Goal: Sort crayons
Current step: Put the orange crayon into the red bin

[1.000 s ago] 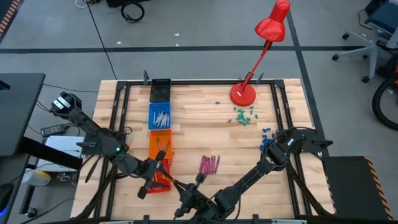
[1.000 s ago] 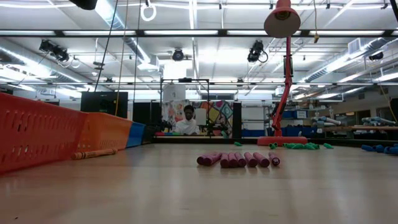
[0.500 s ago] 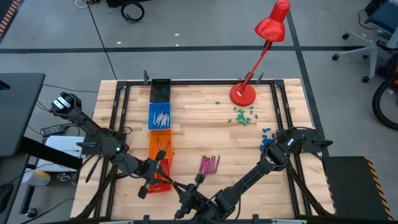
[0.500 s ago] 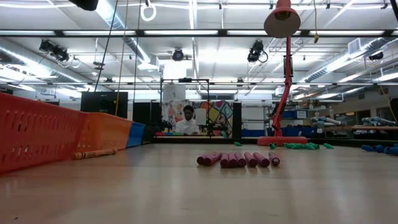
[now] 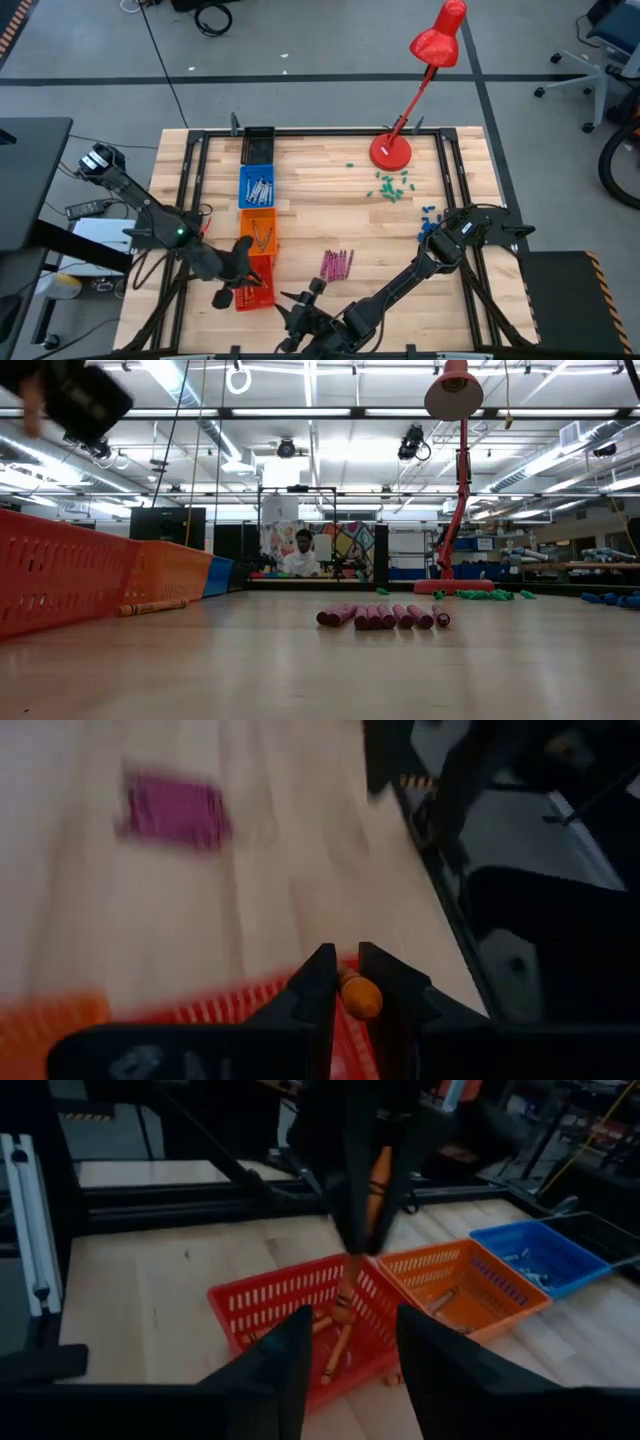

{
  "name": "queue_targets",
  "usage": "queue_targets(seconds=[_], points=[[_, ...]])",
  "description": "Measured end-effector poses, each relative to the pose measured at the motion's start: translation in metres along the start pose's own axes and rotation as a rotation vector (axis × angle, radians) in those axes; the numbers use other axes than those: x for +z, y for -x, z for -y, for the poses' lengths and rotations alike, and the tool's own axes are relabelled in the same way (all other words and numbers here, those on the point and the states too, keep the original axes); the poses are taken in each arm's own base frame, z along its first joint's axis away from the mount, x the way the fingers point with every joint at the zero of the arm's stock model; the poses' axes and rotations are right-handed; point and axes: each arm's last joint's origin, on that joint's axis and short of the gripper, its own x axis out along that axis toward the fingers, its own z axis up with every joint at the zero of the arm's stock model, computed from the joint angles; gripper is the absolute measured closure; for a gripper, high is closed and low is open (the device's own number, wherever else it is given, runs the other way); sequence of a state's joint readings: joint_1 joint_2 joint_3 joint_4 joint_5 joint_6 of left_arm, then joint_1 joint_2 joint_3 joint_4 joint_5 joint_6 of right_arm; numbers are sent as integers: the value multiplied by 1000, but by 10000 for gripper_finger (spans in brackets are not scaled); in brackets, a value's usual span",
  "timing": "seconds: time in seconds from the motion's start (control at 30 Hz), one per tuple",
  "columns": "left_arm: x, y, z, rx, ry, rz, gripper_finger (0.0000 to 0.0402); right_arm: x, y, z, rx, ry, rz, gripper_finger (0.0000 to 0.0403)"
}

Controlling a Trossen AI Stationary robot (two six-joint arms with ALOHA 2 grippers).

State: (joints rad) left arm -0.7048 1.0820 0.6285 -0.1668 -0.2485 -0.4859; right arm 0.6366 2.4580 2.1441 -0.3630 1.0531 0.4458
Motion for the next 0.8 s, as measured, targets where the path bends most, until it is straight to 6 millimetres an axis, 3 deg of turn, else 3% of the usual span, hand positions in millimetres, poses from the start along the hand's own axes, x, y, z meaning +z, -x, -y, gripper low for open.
queue_targets(seconds=[0.23, 0.8], points=[[-21, -6, -3, 77, 198, -189, 348, -8, -8, 8, 8, -42, -85, 252], [-38, -30, -2, 105, 275, -339, 347, -6, -17, 10, 82, -62, -133, 252]])
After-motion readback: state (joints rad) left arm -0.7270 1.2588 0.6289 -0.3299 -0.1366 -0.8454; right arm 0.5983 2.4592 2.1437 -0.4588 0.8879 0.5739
